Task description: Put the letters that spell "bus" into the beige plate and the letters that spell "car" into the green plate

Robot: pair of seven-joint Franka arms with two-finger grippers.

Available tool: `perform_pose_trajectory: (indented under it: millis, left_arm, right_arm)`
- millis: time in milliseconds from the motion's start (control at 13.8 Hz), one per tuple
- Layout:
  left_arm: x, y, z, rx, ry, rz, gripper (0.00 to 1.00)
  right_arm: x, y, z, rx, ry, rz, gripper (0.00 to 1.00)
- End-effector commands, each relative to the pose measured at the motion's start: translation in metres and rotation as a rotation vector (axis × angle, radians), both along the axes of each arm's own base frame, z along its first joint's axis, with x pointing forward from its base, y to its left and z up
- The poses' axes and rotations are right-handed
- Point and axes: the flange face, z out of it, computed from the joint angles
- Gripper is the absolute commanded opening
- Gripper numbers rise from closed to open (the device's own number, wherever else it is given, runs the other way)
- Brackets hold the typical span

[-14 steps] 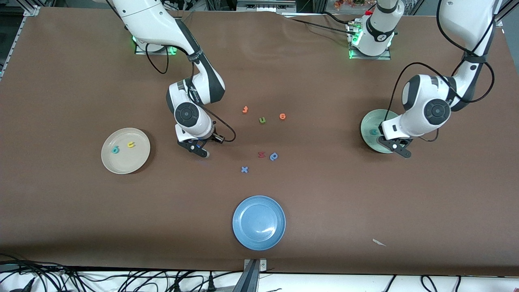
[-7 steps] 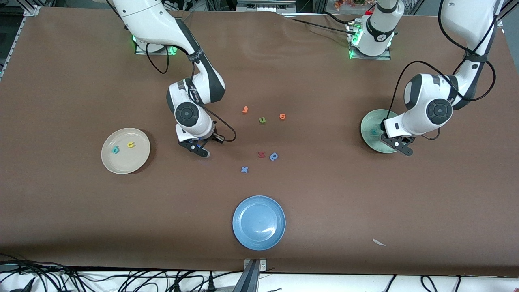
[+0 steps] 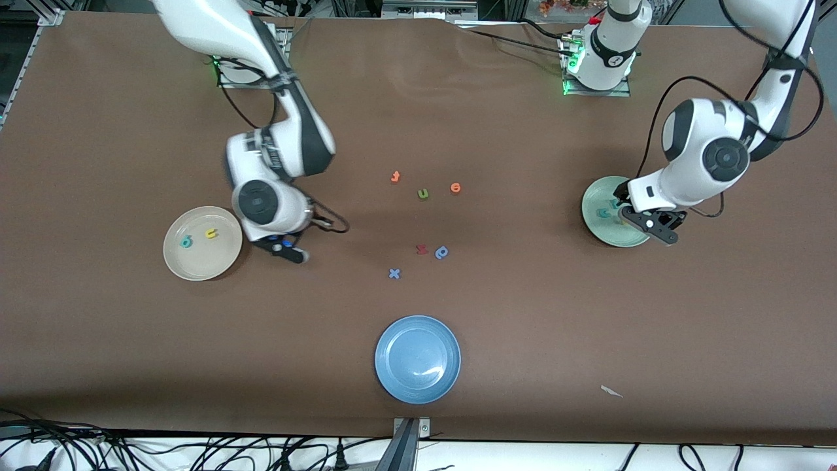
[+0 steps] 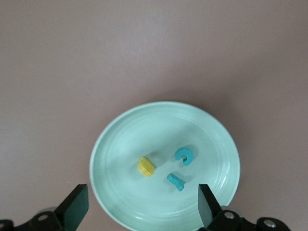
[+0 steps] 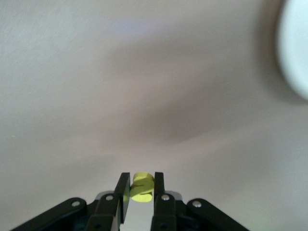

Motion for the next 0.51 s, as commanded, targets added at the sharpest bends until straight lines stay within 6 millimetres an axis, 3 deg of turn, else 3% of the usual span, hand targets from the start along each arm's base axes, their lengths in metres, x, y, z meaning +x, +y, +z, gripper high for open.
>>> perform_pose_trajectory:
  millis: [0, 145, 434]
  left_arm:
    - [-0.004, -0.007, 0.063, -0.005, -0.051, 0.005, 1.0]
    - [0.002, -0.013, 0.095, -0.023, -0.066, 0.033, 1.0]
    - [0.007, -0.02, 0.202, 0.004, -0.033, 0.068, 1.0]
  right_arm:
    - [0.012, -0.066, 0.019, 0.035, 0.047, 0.127, 0.05]
    - [0.019, -0.124, 0.014, 0.047, 0.063, 0.221, 0.05]
    - [0.01, -0.219, -0.03, 0.04, 0.068, 0.37, 0.05]
